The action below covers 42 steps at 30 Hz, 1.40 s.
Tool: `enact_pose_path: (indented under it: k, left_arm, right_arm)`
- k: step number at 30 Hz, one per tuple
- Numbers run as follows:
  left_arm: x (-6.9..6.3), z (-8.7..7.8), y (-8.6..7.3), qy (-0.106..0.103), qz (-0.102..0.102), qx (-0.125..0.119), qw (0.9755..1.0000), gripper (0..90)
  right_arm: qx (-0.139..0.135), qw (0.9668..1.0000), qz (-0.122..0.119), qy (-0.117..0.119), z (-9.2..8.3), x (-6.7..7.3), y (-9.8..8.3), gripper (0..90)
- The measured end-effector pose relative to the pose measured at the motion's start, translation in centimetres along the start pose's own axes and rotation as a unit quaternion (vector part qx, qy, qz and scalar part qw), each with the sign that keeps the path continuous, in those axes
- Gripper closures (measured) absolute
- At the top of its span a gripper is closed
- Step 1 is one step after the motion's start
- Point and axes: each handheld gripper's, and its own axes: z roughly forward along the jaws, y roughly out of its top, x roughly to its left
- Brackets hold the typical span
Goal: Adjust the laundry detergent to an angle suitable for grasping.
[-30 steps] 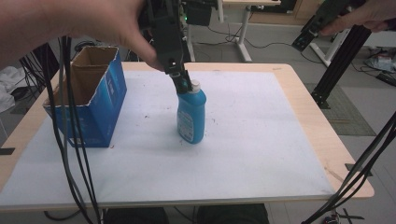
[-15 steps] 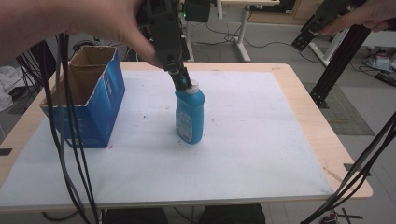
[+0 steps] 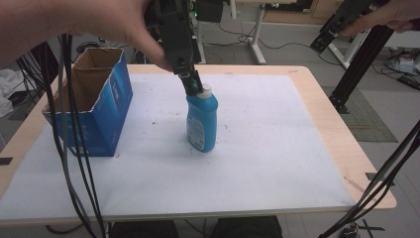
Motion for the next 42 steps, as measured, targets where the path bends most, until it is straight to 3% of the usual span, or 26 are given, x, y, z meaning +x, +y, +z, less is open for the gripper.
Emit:
enact_pose_path:
  k: [42]
  left_arm:
    - [-0.3,0.0,-0.1,0.001,0.001,0.001,1.0,18.1]
  right_arm:
    - [-0.028,0.9994,-0.019,0.005,0.7,1.8,-0.4,12.5]
